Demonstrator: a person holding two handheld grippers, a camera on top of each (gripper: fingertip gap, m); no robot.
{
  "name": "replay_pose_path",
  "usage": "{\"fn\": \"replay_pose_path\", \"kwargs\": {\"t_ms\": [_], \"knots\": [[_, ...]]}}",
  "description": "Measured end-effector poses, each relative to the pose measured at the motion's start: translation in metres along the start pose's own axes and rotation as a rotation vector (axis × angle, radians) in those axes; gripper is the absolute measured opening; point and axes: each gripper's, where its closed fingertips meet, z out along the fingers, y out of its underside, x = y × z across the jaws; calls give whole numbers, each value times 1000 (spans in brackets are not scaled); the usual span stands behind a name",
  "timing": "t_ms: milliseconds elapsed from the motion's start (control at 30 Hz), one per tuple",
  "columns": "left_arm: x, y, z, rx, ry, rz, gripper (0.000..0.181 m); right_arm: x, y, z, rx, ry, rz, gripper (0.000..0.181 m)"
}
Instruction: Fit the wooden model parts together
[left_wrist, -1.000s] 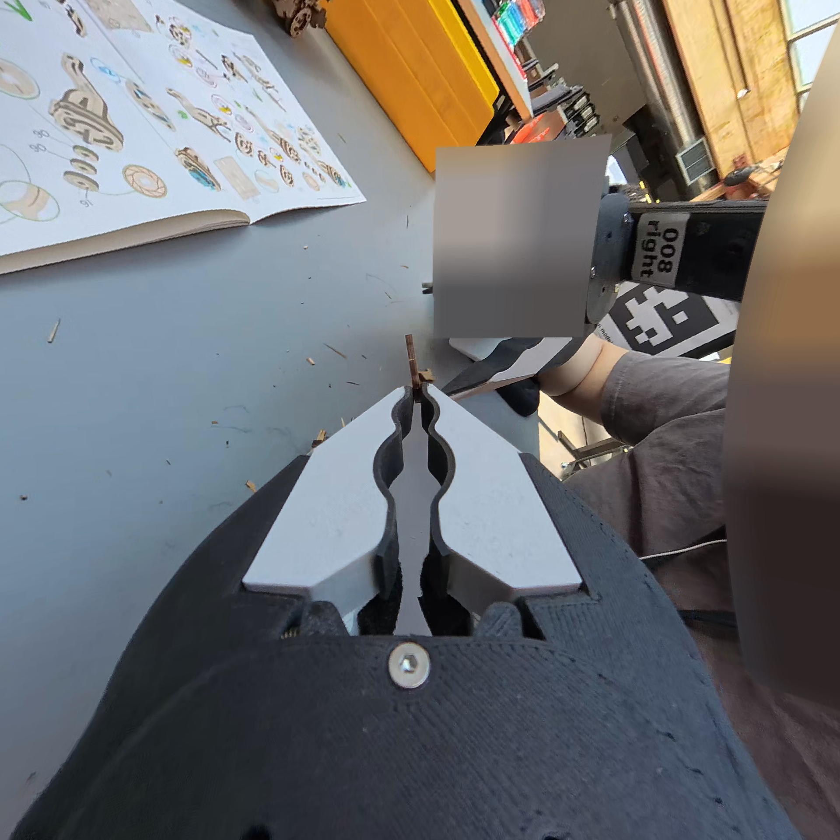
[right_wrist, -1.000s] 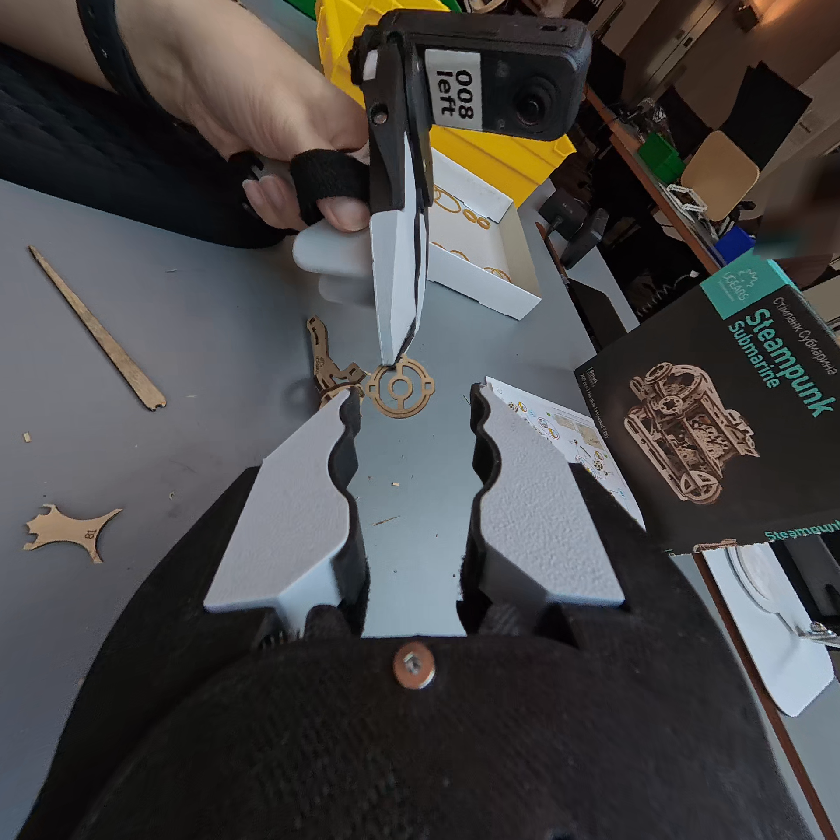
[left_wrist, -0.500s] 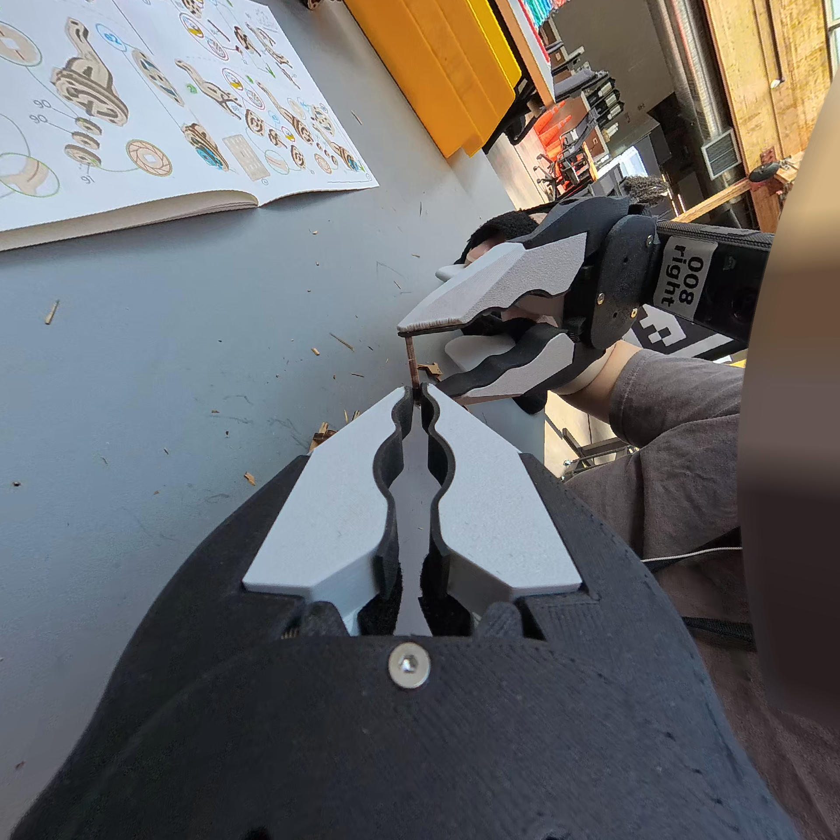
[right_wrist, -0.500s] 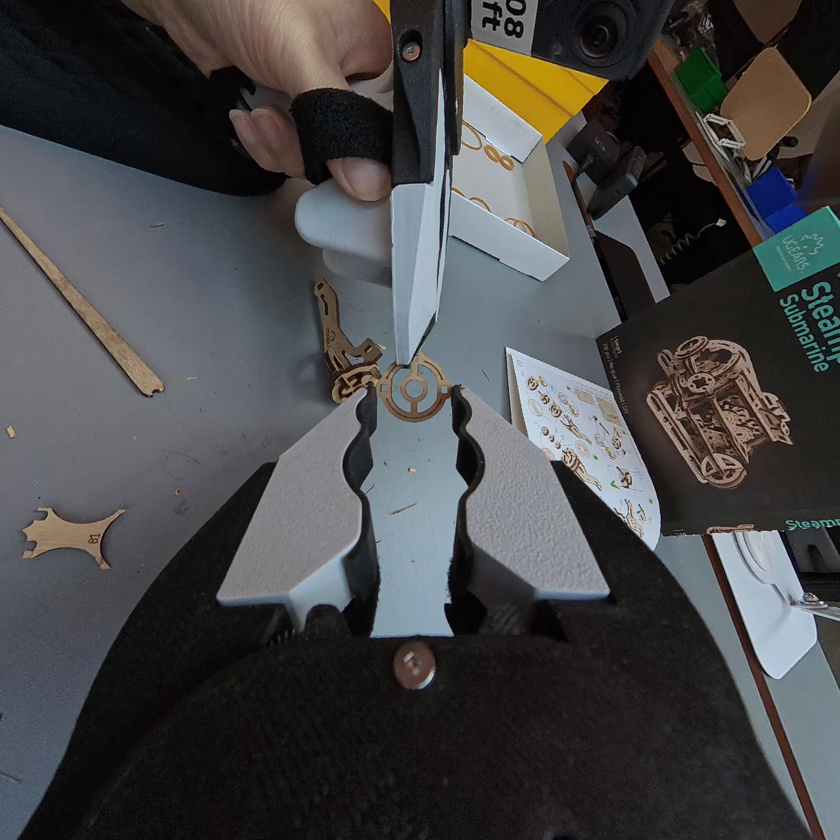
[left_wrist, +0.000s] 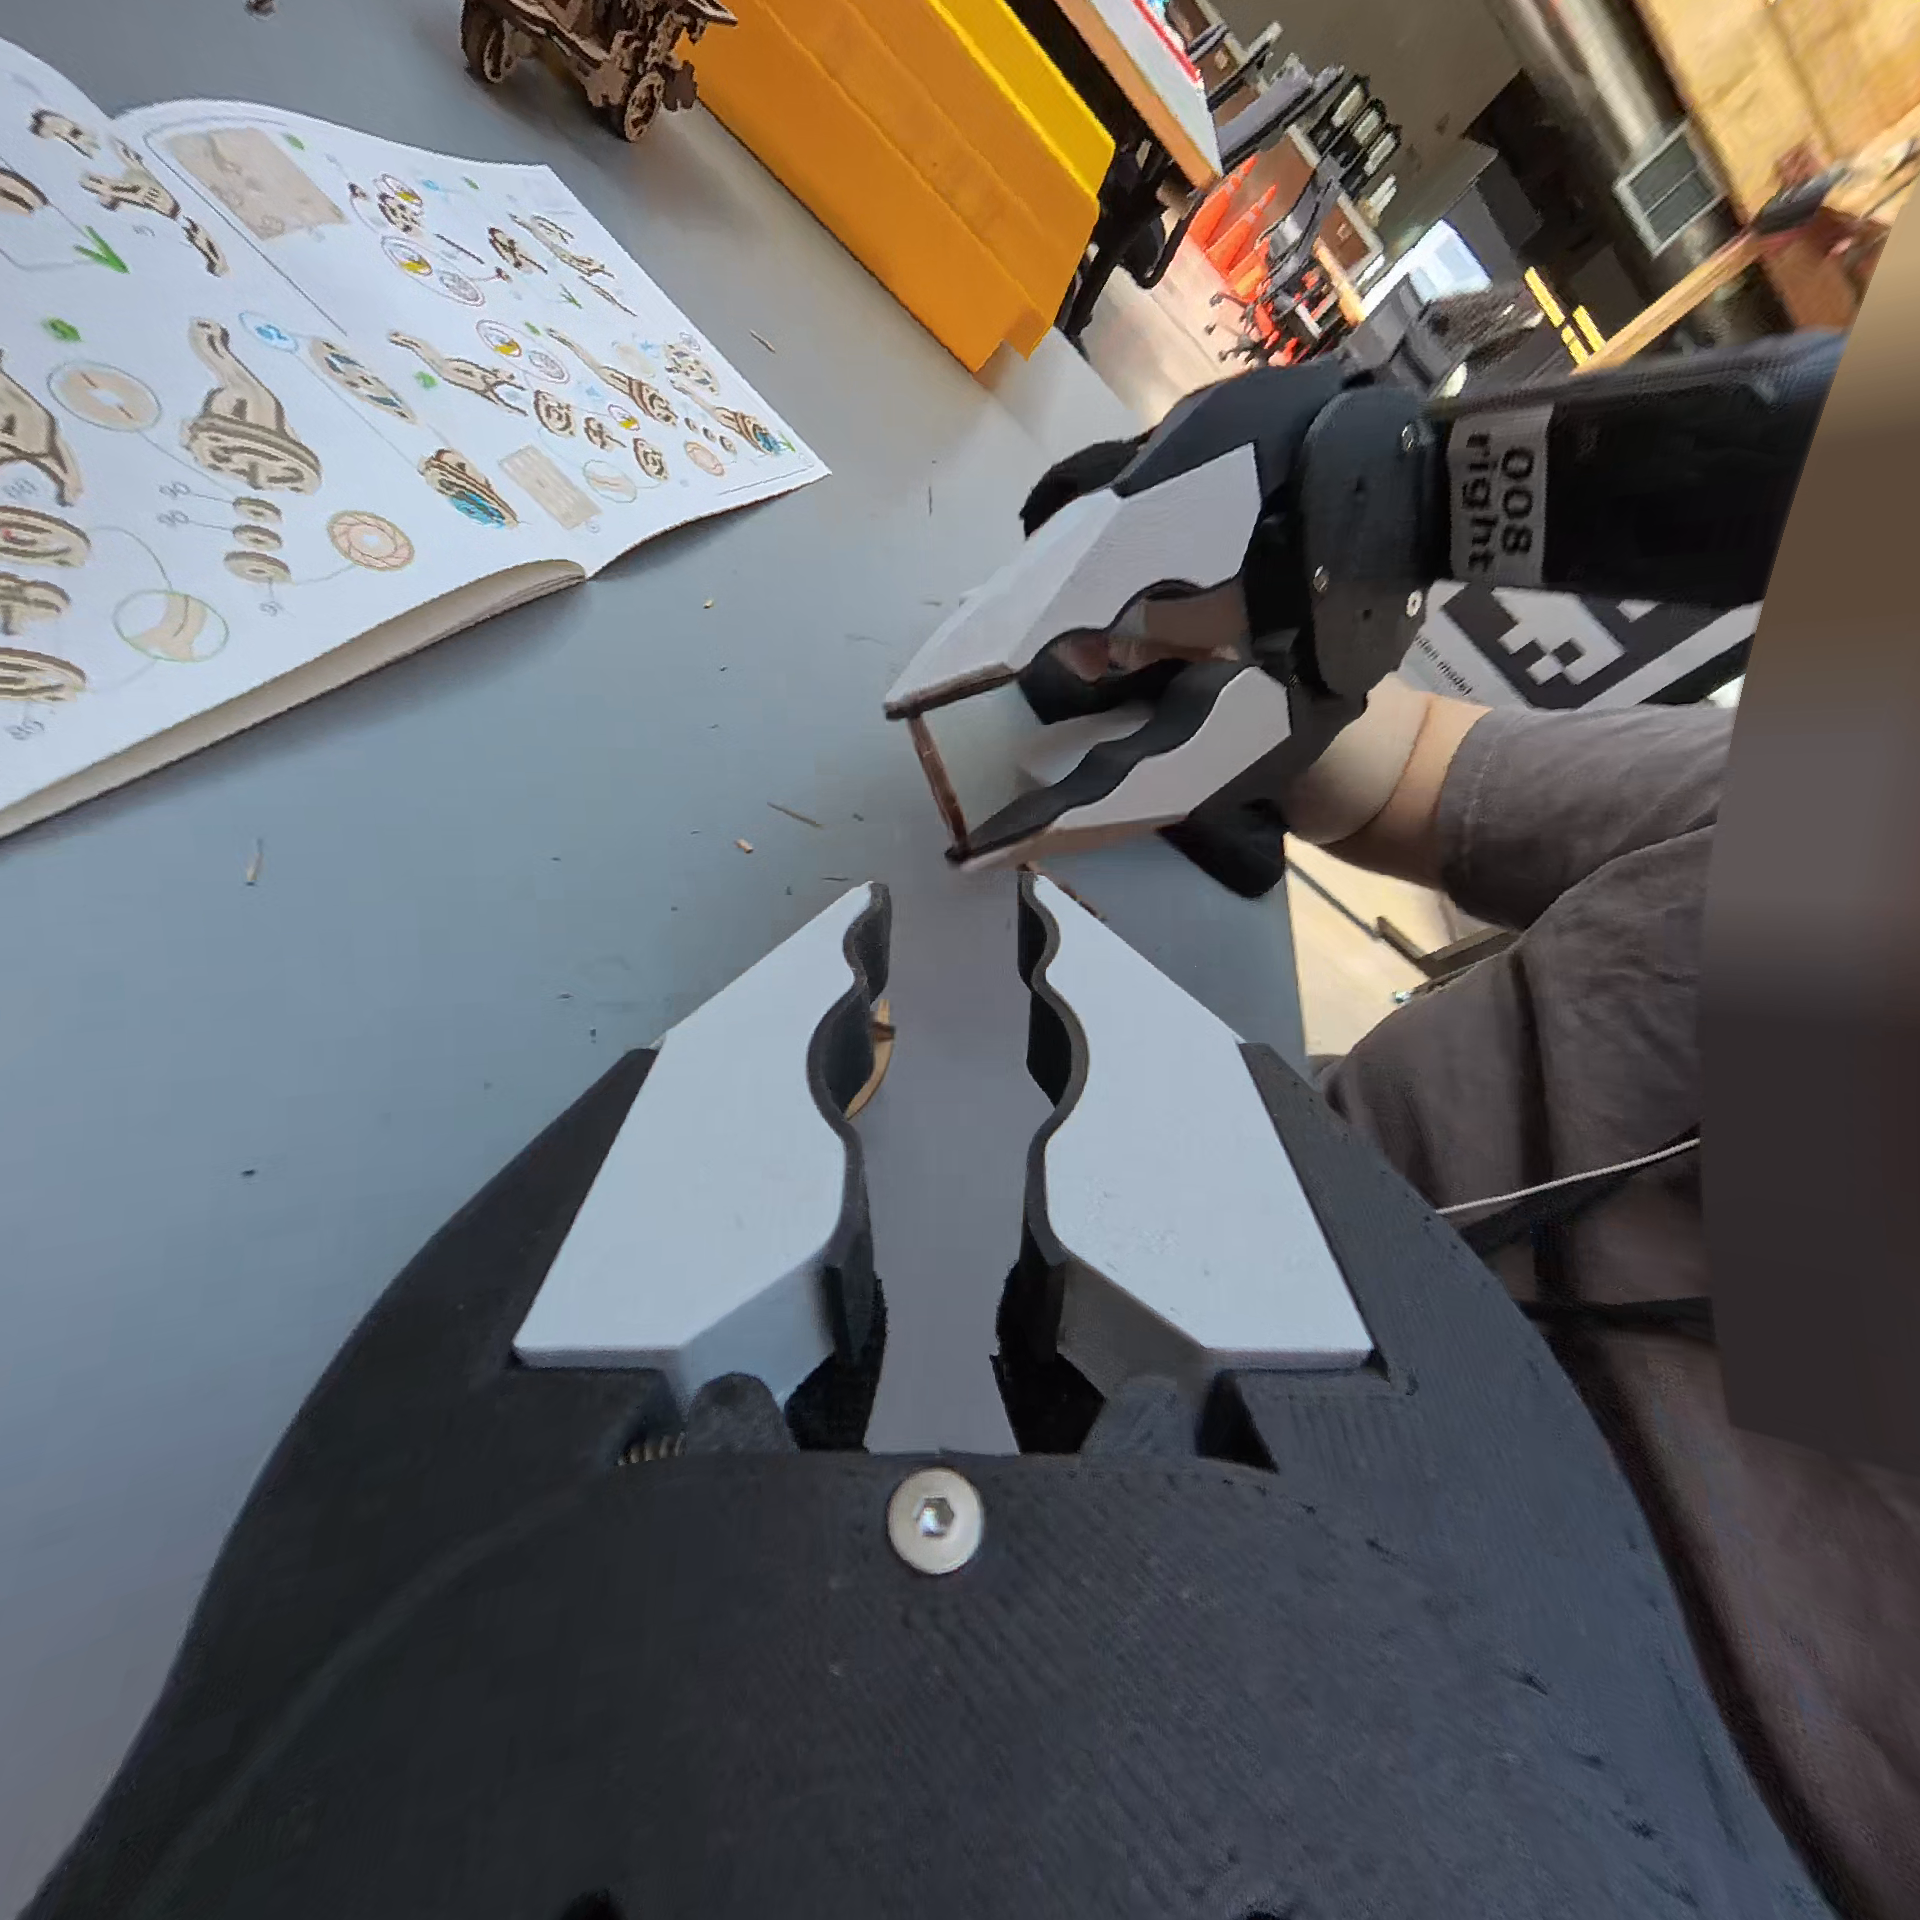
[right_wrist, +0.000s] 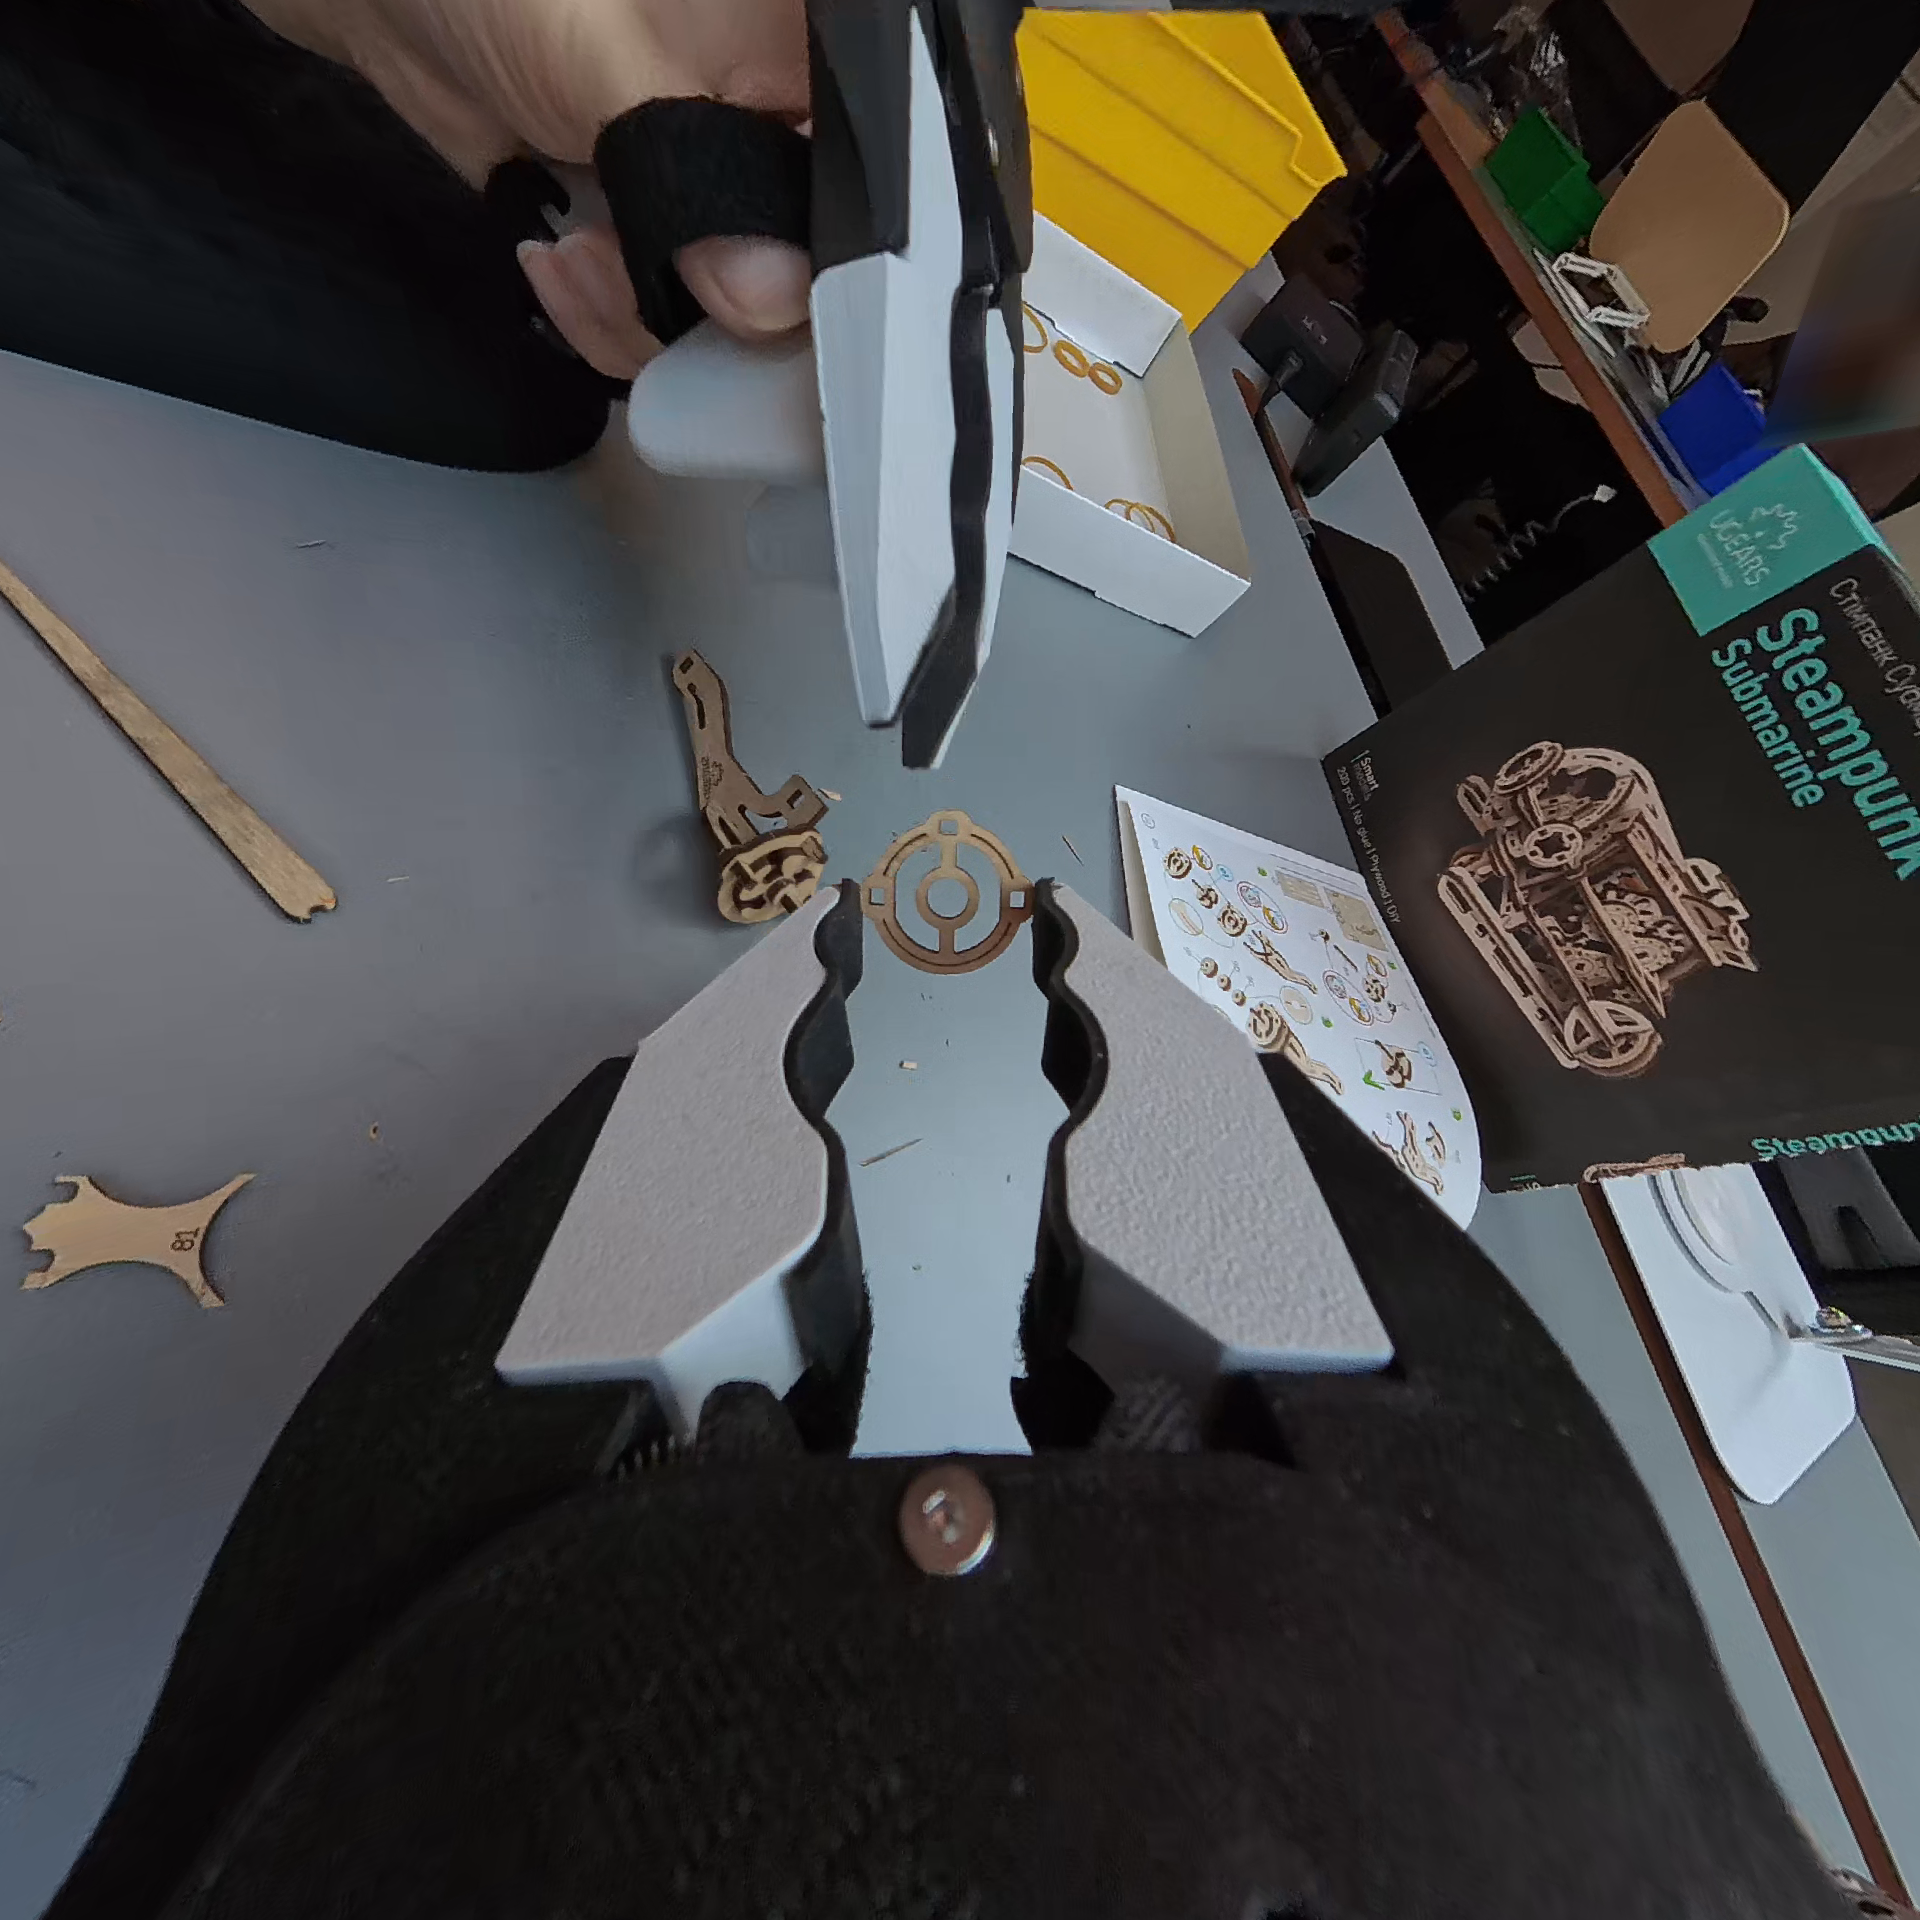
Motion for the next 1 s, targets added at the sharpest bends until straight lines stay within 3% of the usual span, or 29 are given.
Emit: {"fn": "replay_pose_path", "kwargs": {"t_ms": [100, 167, 300, 500, 633, 767, 1000], "knots": [[-26, 18, -11, -121, -138, 145, 34, 8, 8, -4, 6, -8, 53, 32], [-33, 30, -12, -184, -153, 178, 32, 11, 10, -5, 18, -20, 91, 32], [-34, 41, -5, -255, -81, 176, 20, 12, 13, -4, 26, -40, 132, 32], [-30, 49, 3, -315, 38, 121, 17, 13, 15, -3, 17, -38, 129, 32], [-33, 55, 9, -352, 34, 146, 3, 10, 18, -1, 6, -59, 144, 32], [-34, 51, 11, -320, -11, 232, 0, 2, 17, 1, 26, -135, 210, 32], [-20, 33, 3, -156, -58, 448, 0, -10, -2, -6, 203, -397, 522, 32]]}}
